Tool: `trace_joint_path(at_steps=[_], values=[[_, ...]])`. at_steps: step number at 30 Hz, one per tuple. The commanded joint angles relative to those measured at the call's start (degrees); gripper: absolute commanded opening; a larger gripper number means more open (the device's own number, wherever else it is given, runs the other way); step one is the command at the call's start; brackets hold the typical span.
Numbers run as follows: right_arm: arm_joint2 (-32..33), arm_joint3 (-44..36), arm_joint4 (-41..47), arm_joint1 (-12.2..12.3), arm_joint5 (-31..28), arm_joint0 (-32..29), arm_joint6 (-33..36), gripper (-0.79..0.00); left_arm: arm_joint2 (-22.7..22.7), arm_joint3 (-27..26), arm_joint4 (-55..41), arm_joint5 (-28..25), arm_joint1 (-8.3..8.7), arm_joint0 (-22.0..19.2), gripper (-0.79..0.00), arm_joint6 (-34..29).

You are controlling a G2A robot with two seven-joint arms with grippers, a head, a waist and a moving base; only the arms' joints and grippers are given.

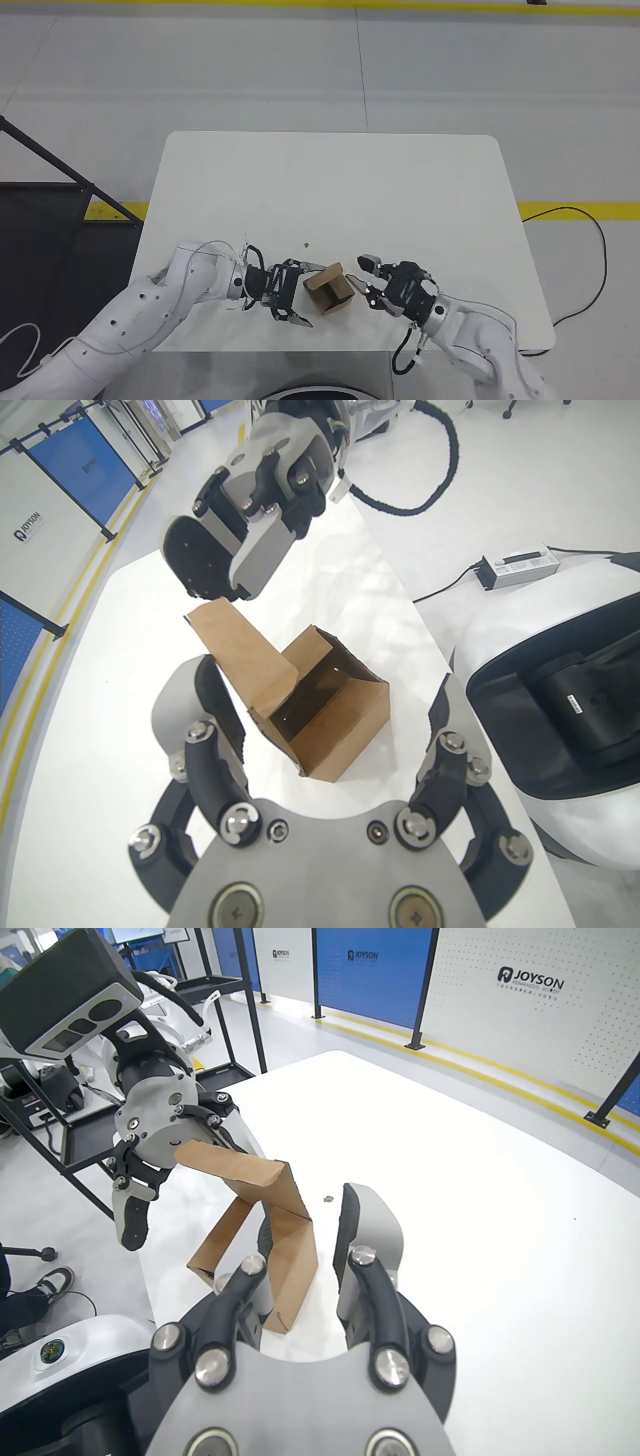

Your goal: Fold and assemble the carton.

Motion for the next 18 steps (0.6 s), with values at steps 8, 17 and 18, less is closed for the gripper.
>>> trace_joint_path(at_steps=[8,17,18], values=[[-2.4,-4.5,-19.5,-0.2,13.1,-3.5,-5.8,-0.348,-0.3,-0.2,-0.5,-0.4,-0.14,0.1,0.0,-0.8],[-1.0,-4.9,-23.5,0.2,13.6,-6.6,-9.3,-0.006,-0.3,-0.1,-0.6,-0.7,-0.31,0.1,0.0,-1.0],[-0.8,-4.9,-22.8,0.2,13.2,-6.9,-9.3,0.0,-0.3,-0.1,-0.6,-0.8,-0.33,0.0,0.0,-1.0]])
